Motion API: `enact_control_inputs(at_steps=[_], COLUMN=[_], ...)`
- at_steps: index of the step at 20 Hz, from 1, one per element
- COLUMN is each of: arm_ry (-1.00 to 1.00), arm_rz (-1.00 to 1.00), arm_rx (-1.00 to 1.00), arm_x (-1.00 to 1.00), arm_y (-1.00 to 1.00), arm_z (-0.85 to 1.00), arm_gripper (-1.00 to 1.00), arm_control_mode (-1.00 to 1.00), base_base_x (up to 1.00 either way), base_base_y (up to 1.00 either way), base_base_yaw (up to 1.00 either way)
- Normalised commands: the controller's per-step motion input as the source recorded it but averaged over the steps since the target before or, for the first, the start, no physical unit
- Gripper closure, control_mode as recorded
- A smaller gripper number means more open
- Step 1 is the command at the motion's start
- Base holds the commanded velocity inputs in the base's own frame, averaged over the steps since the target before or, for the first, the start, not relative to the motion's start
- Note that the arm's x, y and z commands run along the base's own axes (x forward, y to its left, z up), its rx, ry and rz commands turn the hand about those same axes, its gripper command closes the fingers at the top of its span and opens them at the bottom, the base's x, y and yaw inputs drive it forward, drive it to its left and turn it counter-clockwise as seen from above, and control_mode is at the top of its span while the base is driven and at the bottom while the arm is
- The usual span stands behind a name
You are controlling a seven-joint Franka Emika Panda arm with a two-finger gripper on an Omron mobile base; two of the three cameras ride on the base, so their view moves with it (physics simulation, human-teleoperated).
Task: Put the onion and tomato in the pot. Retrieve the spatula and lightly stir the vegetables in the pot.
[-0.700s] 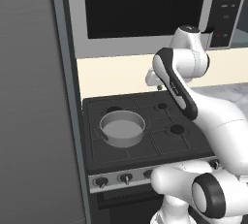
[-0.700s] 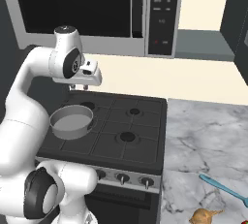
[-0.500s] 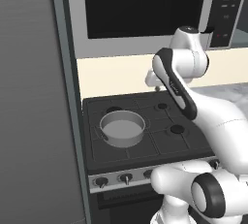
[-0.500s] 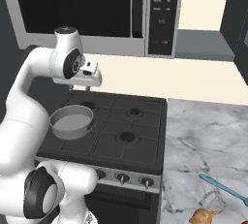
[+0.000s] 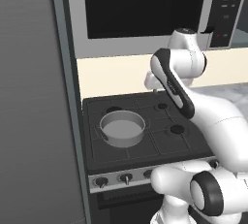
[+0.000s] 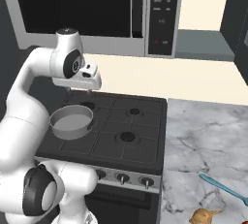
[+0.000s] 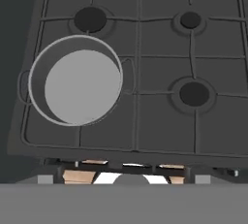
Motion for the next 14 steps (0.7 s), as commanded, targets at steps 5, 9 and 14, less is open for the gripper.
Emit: enact_control_inputs(at_steps=[5,9,14], arm_ry=[0.04,0.00,0.00], arm_rz=[-0.20,-0.33,-0.35], arm_rx=[0.00,0.07,0.08], arm_x=[-0.59,-0.76,-0.63], arm_y=[-0.22,-0.92,-1.00], arm_z=[-0.29,-0.25,-0.15], arm_gripper=[-1.00,-1.00,-1.00], arm_control_mode=[-1.00,-1.00,-1.00], base_base_x=[0.00,0.00,0.00], base_base_y=[0.00,0.00,0.00], base_base_yaw=[0.00,0.00,0.00])
